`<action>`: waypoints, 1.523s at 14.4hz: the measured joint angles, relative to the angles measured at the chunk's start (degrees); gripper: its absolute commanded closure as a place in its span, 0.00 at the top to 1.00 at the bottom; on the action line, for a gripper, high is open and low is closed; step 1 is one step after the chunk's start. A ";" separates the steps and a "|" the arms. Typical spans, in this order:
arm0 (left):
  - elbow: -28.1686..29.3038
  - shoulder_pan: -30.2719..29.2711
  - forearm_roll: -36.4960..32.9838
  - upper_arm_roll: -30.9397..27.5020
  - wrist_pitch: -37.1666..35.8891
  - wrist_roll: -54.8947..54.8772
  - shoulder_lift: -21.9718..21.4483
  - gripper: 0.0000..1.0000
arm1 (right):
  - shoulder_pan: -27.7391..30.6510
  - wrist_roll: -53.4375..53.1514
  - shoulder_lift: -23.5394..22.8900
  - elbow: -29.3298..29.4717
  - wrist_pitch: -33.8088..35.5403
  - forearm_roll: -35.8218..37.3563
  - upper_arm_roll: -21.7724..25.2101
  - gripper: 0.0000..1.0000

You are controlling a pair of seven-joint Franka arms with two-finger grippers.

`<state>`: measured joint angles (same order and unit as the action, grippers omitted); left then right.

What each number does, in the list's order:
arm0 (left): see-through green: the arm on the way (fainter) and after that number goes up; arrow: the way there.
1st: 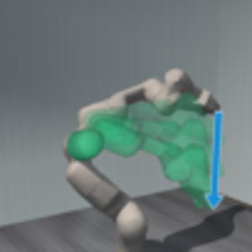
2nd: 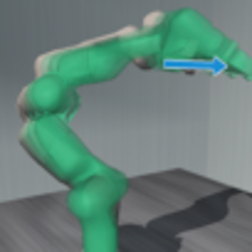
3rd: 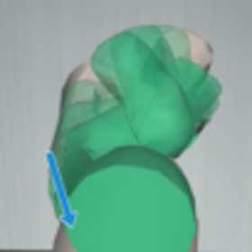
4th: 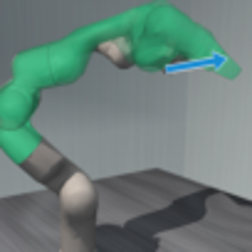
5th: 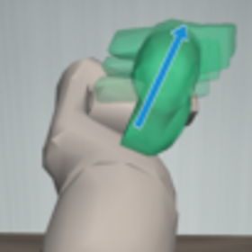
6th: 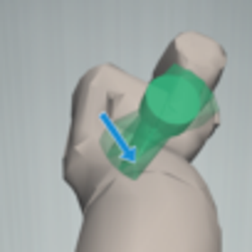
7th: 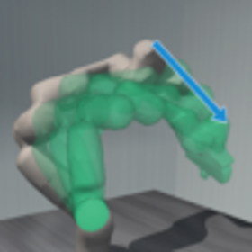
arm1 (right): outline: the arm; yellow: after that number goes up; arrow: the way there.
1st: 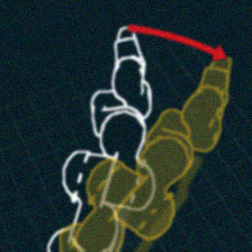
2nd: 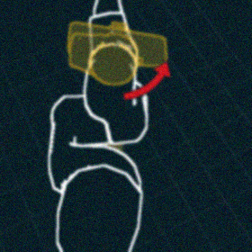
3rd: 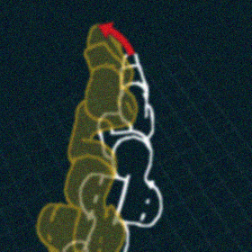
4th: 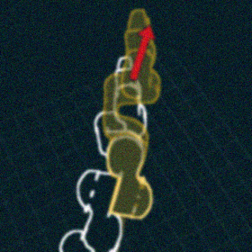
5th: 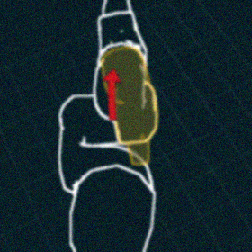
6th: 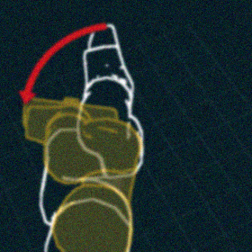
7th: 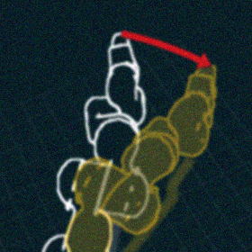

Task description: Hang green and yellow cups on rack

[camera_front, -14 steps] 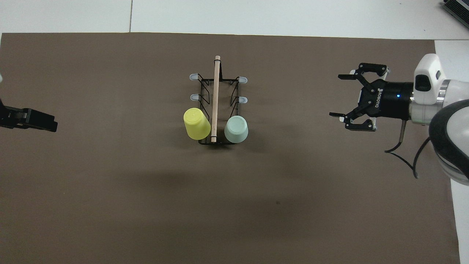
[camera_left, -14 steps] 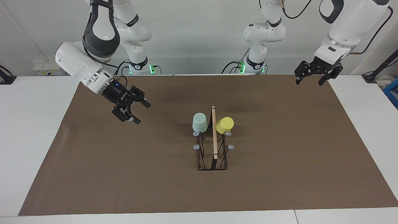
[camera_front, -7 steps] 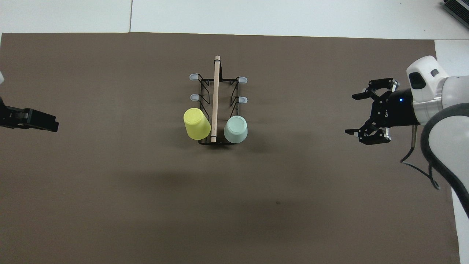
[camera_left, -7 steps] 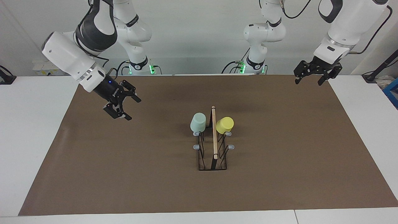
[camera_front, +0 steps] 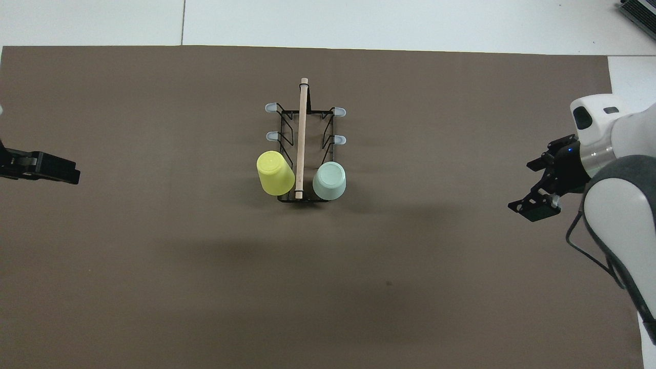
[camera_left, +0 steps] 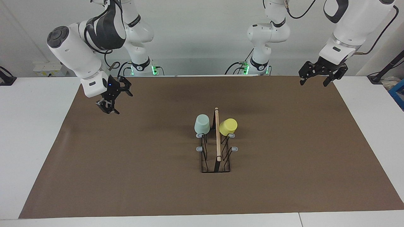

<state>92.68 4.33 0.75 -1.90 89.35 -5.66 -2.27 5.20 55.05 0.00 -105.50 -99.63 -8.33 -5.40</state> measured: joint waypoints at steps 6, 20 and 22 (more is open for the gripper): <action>0.01 -2.62 0.00 2.85 0.00 0.00 0.00 1.00 | 0.73 -27.21 0.06 2.20 3.82 1.84 -0.33 1.00; 0.01 -0.75 -0.01 0.82 0.00 0.00 -0.06 1.00 | -0.03 -55.01 0.26 8.34 3.61 6.08 -1.36 1.00; 0.01 -0.69 -0.01 0.86 0.03 0.00 -0.06 1.00 | -0.22 -55.02 0.24 8.04 2.46 6.08 -1.37 1.00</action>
<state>92.70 3.64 0.74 -1.05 89.38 -5.67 -2.33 4.98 0.02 0.25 -97.46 -97.17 -2.25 -6.76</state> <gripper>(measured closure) 0.000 0.000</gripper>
